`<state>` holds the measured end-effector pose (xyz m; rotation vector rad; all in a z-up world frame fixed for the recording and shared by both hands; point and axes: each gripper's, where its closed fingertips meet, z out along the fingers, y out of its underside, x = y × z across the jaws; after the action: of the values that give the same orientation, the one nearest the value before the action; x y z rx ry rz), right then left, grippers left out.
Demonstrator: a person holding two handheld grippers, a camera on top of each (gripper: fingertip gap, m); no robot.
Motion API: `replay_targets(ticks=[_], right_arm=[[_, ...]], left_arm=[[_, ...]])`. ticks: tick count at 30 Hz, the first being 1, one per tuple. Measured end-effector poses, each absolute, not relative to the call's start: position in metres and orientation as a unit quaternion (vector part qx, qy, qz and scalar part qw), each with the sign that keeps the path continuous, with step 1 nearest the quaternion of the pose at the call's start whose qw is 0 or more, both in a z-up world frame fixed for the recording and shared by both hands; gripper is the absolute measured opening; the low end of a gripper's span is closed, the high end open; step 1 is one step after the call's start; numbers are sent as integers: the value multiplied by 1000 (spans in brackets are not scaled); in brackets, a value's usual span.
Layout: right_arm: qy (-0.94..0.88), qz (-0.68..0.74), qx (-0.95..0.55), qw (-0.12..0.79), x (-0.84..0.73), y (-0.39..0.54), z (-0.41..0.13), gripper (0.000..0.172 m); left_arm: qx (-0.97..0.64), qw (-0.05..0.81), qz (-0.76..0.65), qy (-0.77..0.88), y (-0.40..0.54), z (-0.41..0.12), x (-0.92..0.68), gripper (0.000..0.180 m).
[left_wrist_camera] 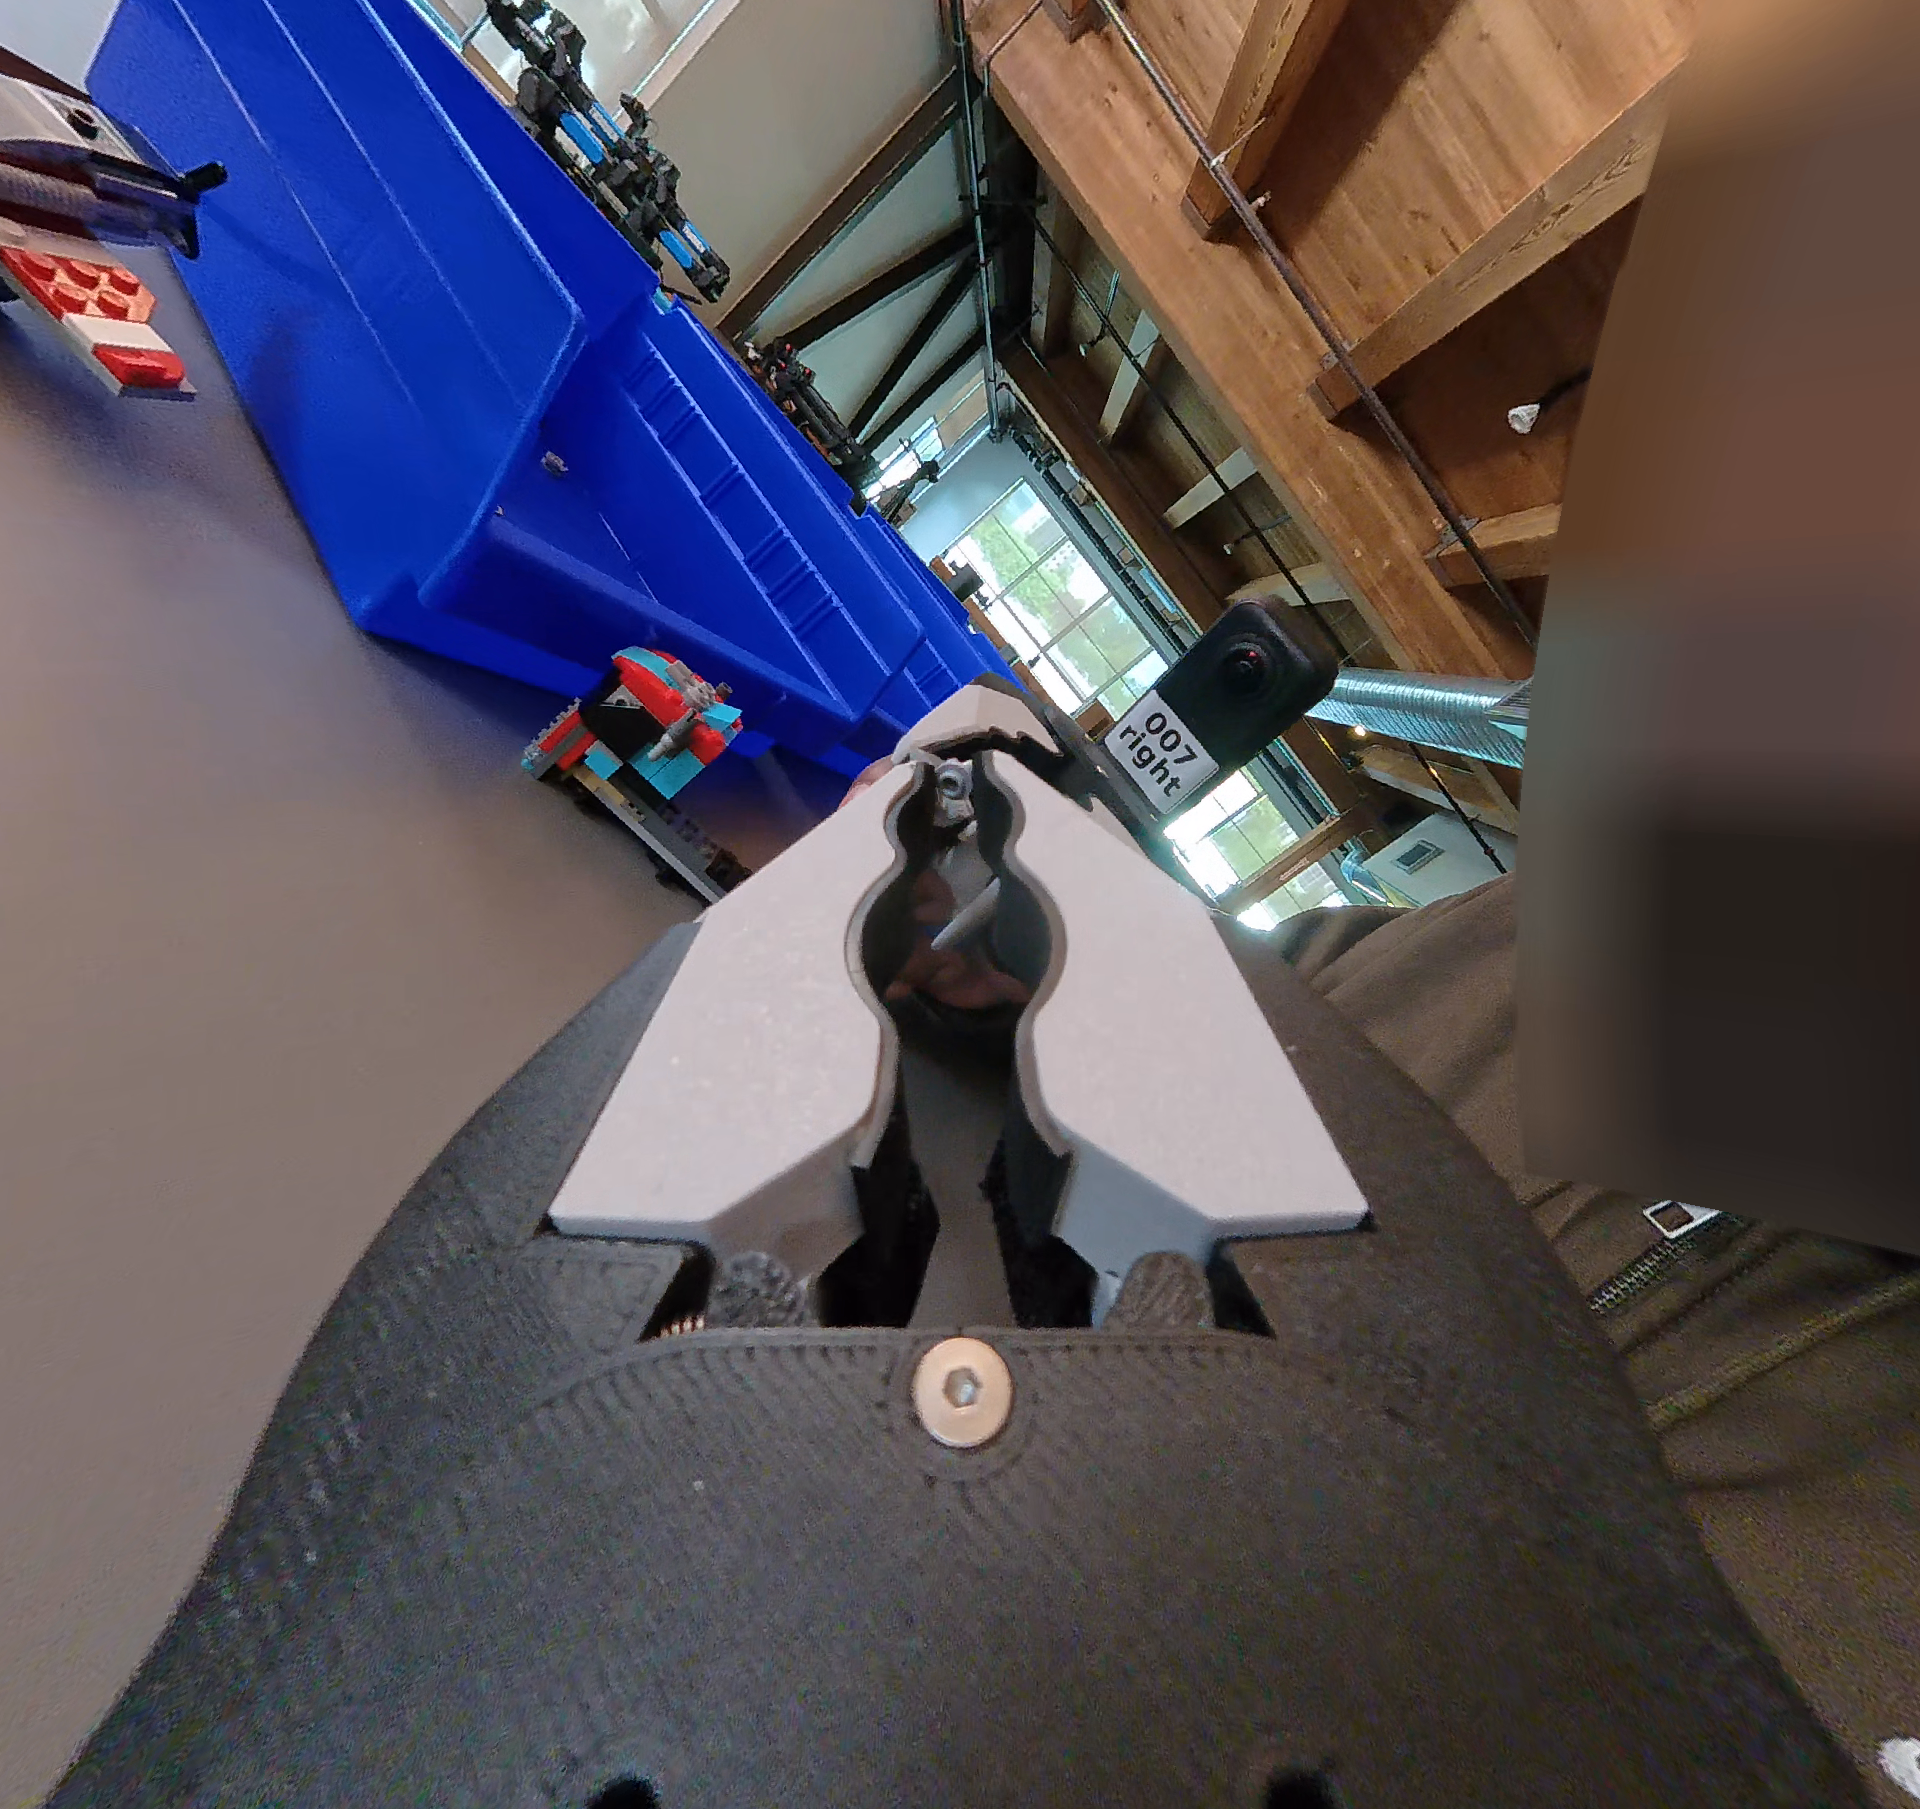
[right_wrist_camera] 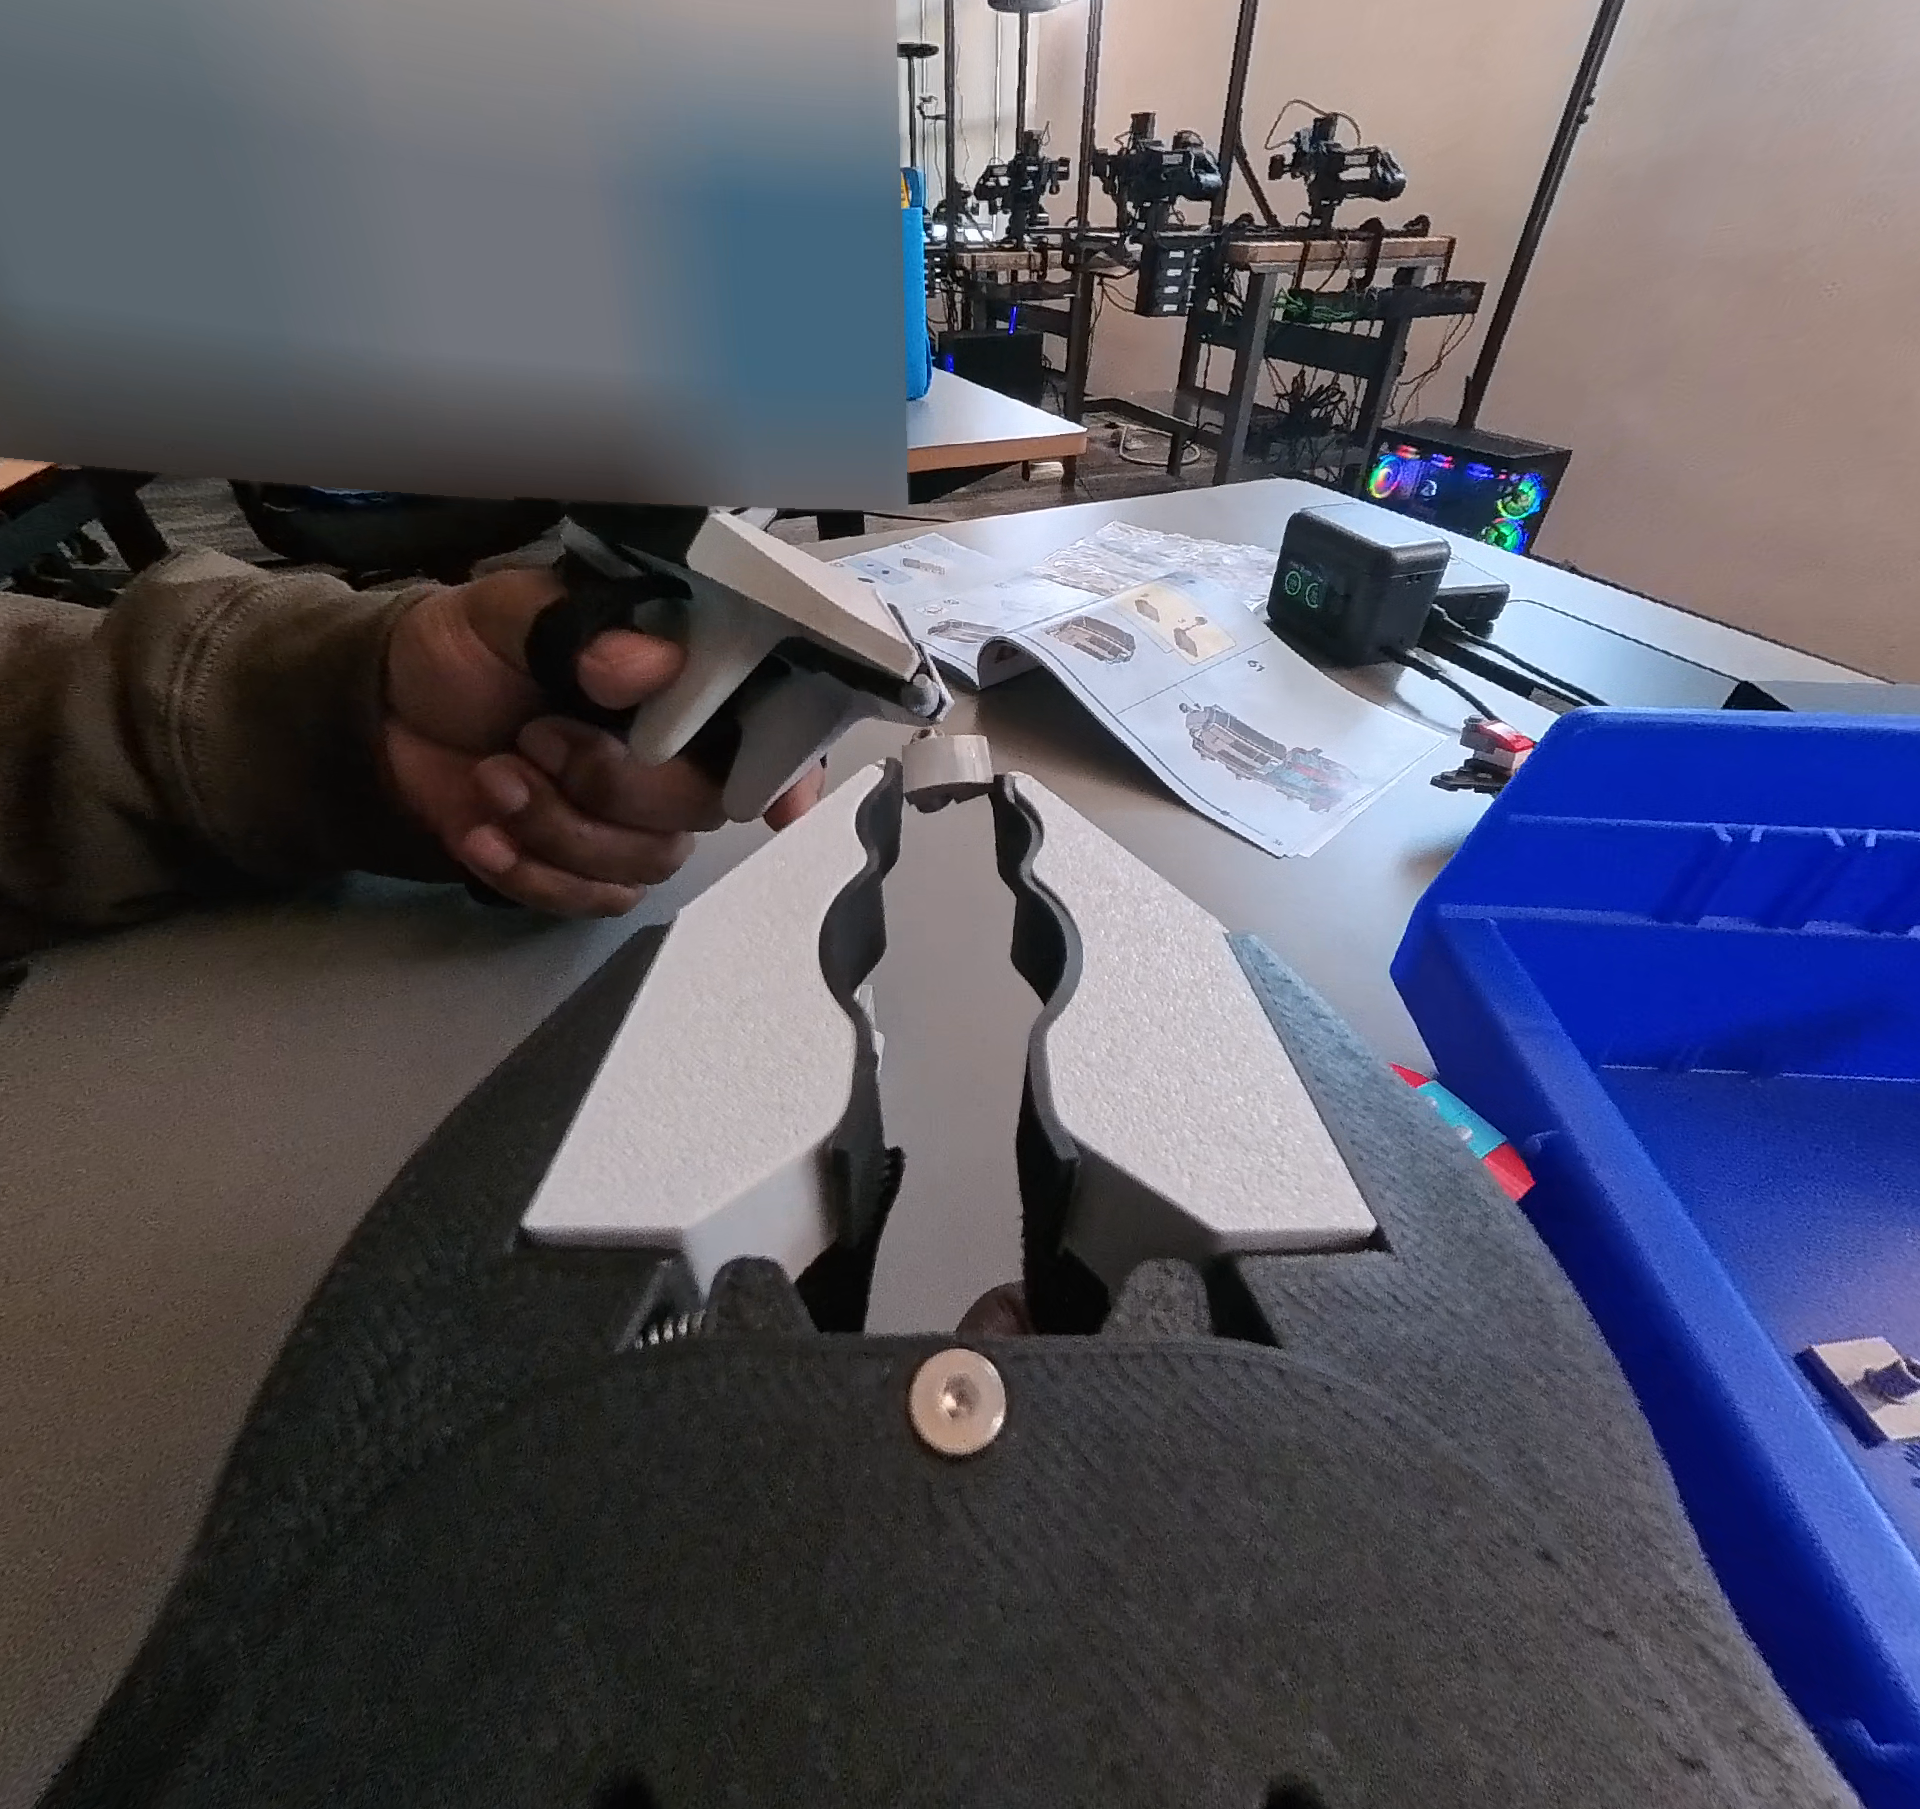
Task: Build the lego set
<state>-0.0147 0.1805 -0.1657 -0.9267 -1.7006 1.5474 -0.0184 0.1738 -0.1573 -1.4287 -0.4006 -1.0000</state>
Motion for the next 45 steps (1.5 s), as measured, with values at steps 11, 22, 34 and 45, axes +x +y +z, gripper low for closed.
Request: replay_targets(ticks=[11,22,34,45], right_arm=[[-646,594,-357,320,-15,181,-165,18],[-651,590,-356,319,-14,181,-167,18],[-657,585,-356,317,-15,180,-170,18],[-656,584,-357,317,-14,181,-170,18]], left_arm=[[-618,624,-445,-176,175,-158,-18,7],[-725,586,-318,-169,168,-191,-32,8],[-901,398,-120,-124,127,-264,-54,8],[-902,409,-96,-103,116,-256,-56,17]])
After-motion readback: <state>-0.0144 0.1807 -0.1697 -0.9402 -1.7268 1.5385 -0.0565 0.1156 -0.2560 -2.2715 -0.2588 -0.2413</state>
